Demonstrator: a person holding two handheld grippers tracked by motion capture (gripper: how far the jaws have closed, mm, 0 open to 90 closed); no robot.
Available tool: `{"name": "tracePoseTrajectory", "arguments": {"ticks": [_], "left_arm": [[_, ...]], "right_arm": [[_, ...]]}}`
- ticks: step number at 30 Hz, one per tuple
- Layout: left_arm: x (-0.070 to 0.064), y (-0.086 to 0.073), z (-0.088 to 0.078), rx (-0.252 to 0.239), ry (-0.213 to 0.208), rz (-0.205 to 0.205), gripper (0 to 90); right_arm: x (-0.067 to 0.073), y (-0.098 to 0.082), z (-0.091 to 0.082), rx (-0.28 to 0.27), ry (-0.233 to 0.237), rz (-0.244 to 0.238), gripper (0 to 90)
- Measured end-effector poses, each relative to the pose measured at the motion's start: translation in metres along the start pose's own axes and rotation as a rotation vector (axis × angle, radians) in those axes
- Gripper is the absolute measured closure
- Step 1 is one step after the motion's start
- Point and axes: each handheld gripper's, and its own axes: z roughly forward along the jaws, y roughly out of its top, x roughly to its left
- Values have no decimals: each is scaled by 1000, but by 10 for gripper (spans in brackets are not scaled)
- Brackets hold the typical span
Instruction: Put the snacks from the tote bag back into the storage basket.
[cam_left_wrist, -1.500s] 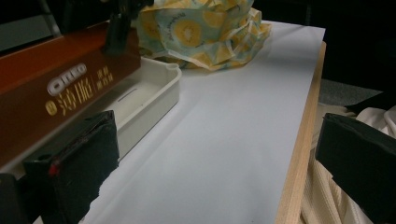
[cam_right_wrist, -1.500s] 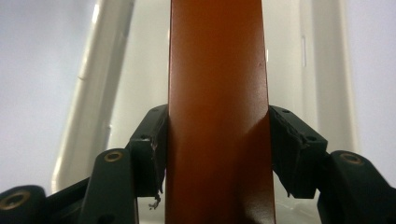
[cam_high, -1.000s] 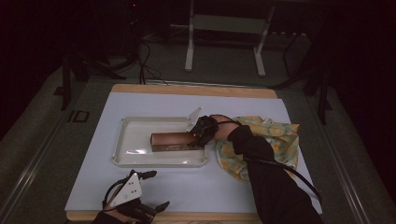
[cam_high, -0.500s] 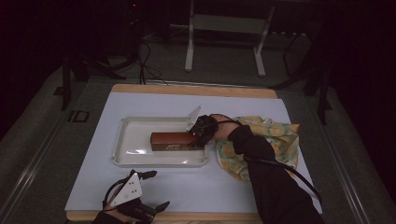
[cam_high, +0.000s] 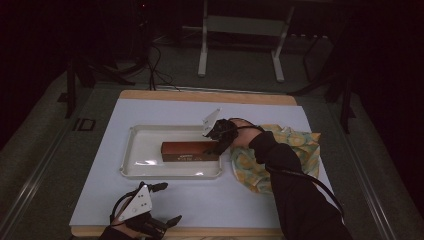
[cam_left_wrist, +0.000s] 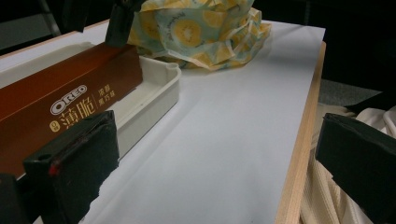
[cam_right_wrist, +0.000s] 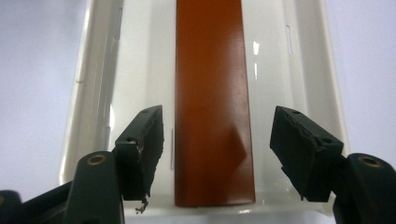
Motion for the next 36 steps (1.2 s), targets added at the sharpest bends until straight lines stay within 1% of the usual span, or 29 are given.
{"name": "tracePoseTrajectory", "arguments": {"ticks": [2, 4, 7, 8, 10, 12, 14, 15, 17, 19, 20, 22, 25, 26, 28, 30, 31, 34, 36], "left_arm": [[0, 0, 0, -1, 0, 0, 0], [0, 0, 0, -1, 1, -1, 0], [0, 0, 0, 0, 1, -1, 0], [0, 0, 0, 1, 1, 0, 0], [0, 0, 0, 0, 2, 0, 0], [0, 0, 0, 0, 2, 0, 0], [0, 0, 0, 0, 3, -1, 0], [0, 0, 0, 0, 3, -1, 0], [0, 0, 0, -1, 3, -2, 0], [0, 0, 0, -1, 3, -3, 0], [0, 0, 0, 0, 3, -2, 0], [0, 0, 0, -1, 2, -3, 0], [0, 0, 0, 1, 4, -2, 0], [0, 0, 0, 1, 5, -2, 0], [0, 0, 0, 1, 5, -2, 0], [0, 0, 0, 2, 4, -1, 0], [0, 0, 0, 3, 4, 0, 0], [0, 0, 0, 2, 5, -2, 0], [0, 0, 0, 2, 5, -3, 0]], "right_arm": [[0, -1, -6, -4, -11, 5, 342], [0, -1, -12, -9, -22, 13, 321], [1, -3, -24, -22, -43, 46, 299], [1, -3, -28, -28, -56, 55, 296], [0, -5, -35, -36, -71, 91, 273], [-1, -7, -39, -37, -84, 114, 235], [-2, -9, -42, -30, -111, 138, 194], [-1, -11, -43, -25, -110, 153, 178], [-1, -14, -46, -35, -122, 176, 132], [-1, -19, -49, -53, -125, 207, 121], [-1, -21, -50, -58, -125, 214, 101], [-1, -26, -53, -67, -141, 233, 101], [-1, -32, -58, -83, -165, 275, 101], [-1, -34, -59, -91, -167, 287, 101], [-2, -39, -64, -112, -158, 315, 101], [0, -44, -69, -124, -195, 341, 101], [0, -46, -70, -128, -204, 339, 101], [2, -53, -78, -156, -238, 379, 101], [5, -57, -81, -161, -271, 397, 101]]}}
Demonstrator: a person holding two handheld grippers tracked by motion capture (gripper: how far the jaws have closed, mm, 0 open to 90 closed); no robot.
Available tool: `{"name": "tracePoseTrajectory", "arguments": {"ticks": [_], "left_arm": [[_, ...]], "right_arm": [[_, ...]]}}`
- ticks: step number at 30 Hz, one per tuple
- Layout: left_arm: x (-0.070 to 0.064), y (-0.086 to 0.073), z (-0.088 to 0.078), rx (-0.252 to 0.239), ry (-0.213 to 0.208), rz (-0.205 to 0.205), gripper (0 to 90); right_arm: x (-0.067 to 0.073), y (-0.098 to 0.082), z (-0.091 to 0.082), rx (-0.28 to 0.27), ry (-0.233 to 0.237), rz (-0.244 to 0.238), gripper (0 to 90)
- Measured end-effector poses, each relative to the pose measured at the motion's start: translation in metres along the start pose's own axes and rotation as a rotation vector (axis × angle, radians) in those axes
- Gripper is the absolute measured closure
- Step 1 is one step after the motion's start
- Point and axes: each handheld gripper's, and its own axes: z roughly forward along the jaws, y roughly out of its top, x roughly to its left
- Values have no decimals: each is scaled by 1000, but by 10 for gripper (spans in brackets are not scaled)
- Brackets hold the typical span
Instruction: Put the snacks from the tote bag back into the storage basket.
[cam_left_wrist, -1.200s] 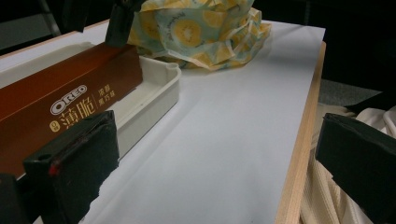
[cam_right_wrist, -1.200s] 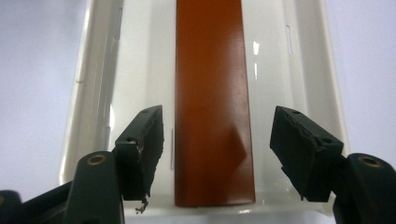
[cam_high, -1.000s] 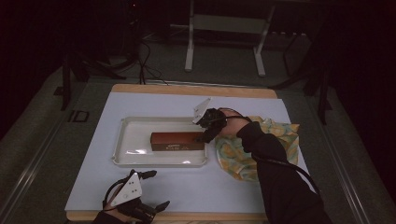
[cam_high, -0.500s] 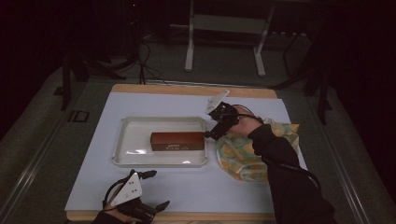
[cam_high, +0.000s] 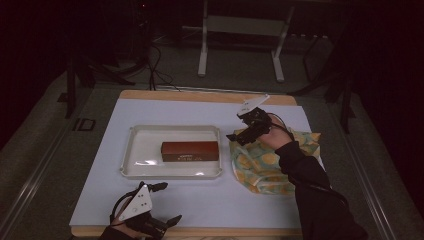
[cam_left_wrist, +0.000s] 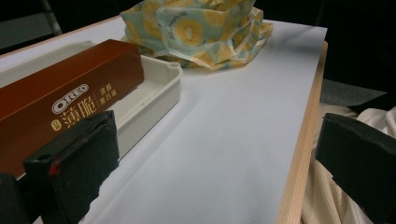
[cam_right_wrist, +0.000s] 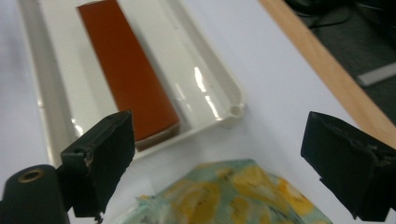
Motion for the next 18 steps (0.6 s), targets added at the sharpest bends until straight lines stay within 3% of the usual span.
{"name": "tracePoseTrajectory", "arguments": {"ticks": [8, 12, 18], "left_arm": [[0, 0, 0, 1, 0, -1, 0], [0, 0, 0, 2, 0, 1, 0], [0, 0, 1, 5, 1, 2, 0]], "right_arm": [[5, -14, -12, -29, -98, 76, 101], [8, -23, -14, -44, -120, 114, 101], [14, -38, -14, -87, -184, 135, 101]]}}
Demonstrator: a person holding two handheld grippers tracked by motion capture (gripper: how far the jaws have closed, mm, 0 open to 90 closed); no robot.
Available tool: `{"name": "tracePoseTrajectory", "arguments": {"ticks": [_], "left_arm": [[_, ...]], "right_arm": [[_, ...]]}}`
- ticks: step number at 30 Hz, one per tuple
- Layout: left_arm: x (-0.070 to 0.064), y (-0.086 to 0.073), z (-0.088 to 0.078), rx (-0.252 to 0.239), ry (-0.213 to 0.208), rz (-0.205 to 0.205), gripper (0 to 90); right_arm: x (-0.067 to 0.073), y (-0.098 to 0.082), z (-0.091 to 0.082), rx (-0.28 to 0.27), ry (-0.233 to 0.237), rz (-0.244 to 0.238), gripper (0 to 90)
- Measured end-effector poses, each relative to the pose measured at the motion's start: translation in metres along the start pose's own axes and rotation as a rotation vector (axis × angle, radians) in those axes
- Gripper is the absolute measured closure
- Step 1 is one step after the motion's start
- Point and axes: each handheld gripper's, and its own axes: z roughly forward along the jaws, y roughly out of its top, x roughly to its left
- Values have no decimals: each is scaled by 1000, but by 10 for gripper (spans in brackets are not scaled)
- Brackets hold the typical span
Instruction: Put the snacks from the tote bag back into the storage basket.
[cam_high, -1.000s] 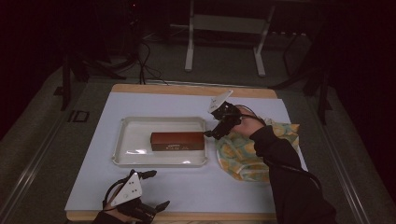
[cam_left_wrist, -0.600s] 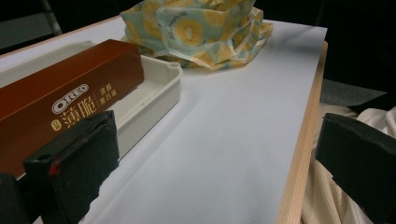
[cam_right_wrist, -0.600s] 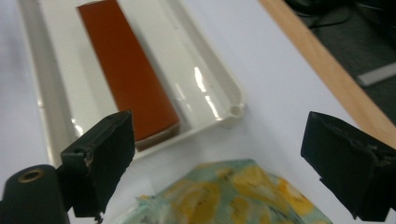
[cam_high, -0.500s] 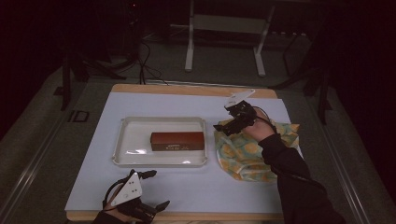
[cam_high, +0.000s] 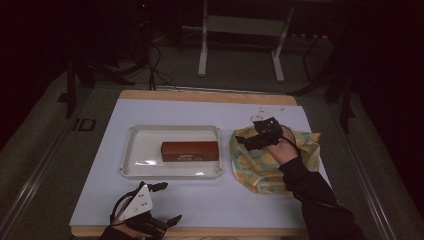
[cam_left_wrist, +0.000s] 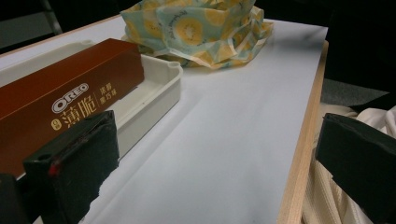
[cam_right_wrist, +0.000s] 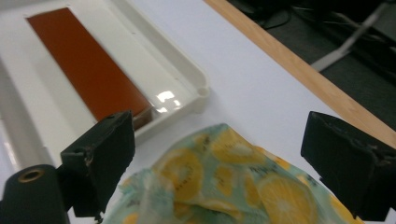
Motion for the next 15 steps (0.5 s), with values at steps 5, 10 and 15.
{"name": "tracePoseTrajectory", "arguments": {"ticks": [5, 10, 15], "left_arm": [[0, 0, 0, 1, -1, 1, 0], [0, 0, 0, 1, 0, 1, 0], [0, 0, 0, 2, 0, 1, 0]], "right_arm": [[5, -13, -8, -22, -18, 11, 101], [11, -24, -15, -51, -65, 14, 101], [13, -37, -25, -102, -94, 36, 101]]}}
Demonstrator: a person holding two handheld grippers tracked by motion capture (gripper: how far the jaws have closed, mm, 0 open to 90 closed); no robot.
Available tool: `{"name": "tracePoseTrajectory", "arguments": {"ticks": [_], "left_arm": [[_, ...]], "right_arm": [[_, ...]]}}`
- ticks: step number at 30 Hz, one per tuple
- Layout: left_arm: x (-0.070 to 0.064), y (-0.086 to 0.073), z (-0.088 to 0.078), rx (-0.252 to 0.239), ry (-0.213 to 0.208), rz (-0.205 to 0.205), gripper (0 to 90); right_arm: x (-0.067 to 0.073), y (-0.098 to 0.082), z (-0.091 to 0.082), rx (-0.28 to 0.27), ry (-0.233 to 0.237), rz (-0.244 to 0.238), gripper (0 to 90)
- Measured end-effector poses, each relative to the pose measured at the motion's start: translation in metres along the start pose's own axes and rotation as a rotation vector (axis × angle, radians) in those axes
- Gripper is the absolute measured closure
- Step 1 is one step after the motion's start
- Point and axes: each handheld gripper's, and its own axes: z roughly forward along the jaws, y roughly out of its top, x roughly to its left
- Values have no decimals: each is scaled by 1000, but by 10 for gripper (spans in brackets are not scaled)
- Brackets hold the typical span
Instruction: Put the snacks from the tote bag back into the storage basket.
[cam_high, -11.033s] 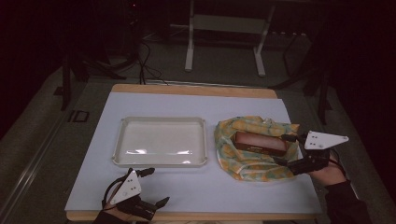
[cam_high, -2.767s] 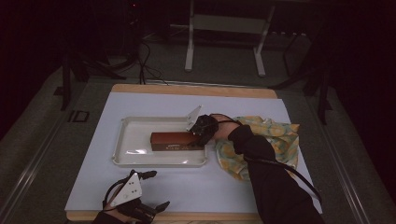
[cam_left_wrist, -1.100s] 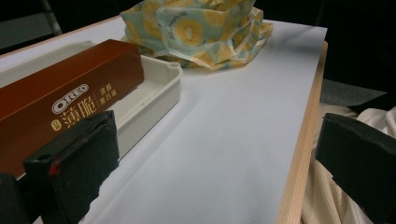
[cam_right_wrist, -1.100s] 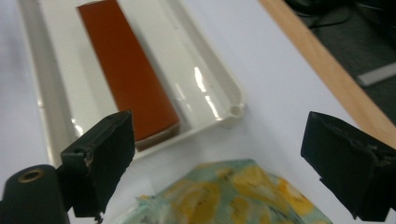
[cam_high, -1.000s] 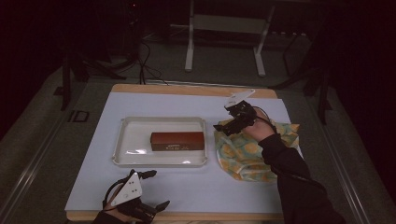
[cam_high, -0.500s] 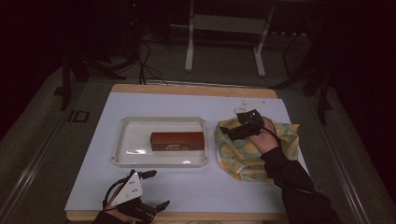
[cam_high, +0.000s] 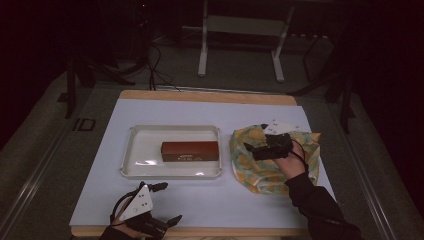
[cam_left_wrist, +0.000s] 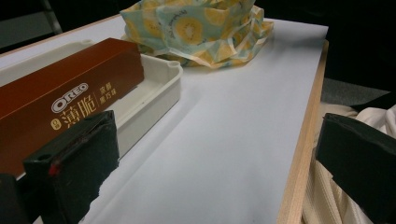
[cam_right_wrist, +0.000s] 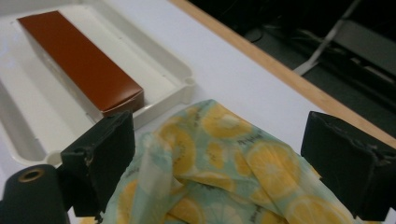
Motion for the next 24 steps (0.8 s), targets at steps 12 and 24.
{"name": "tracePoseTrajectory", "arguments": {"ticks": [12, 24], "left_arm": [[0, 0, 0, 1, -2, 0, 0], [0, 0, 0, 2, 0, -1, 0]], "right_arm": [[1, -41, -23, -14, -106, 82, 101], [2, -65, -39, -59, -166, 135, 101]]}}
